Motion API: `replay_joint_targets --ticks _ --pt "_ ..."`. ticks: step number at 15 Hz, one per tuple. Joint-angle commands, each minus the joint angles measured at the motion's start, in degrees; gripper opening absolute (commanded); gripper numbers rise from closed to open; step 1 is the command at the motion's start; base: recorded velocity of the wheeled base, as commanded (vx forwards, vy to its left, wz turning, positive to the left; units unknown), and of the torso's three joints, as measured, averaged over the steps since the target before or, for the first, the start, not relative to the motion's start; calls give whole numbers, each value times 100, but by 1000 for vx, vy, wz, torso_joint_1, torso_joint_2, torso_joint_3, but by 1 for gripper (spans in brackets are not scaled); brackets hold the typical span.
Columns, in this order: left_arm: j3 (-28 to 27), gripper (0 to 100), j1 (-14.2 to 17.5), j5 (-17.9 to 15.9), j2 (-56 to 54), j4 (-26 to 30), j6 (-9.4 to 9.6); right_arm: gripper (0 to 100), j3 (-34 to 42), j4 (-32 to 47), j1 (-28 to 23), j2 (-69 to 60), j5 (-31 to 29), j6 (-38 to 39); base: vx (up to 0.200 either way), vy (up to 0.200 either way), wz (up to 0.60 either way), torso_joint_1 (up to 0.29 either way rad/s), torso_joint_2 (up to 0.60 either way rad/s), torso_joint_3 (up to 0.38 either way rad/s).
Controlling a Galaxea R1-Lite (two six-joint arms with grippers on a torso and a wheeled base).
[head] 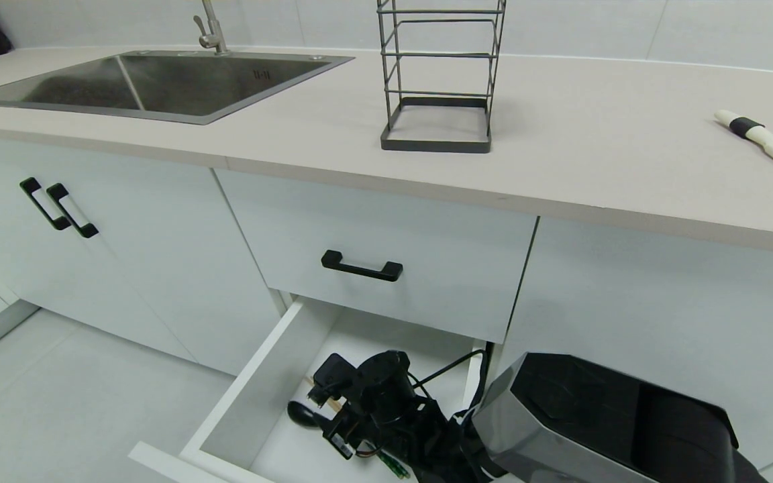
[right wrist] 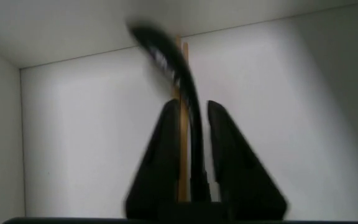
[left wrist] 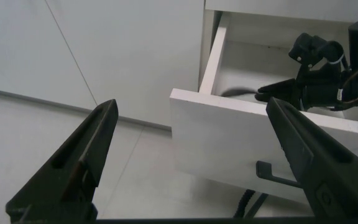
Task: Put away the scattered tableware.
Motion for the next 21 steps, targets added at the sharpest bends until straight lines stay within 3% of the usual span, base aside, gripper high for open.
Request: replay_joint_targets --ticks 1,9,16,21 --pt "1 100 1 1 0 0 2 100 -15 -7 3 -14 10 -2 0 0 0 0 0 0" --pt "1 100 1 1 0 0 2 100 346 -7 91 -972 10 -169 0 0 0 0 0 0" --pt "1 100 1 1 0 0 2 100 2683 -886 275 -2817 89 -186 0 0 0 0 0 0" --pt "1 100 1 1 0 0 2 100 3510 -1150 451 -3318 98 -160 0 0 0 0 0 0"
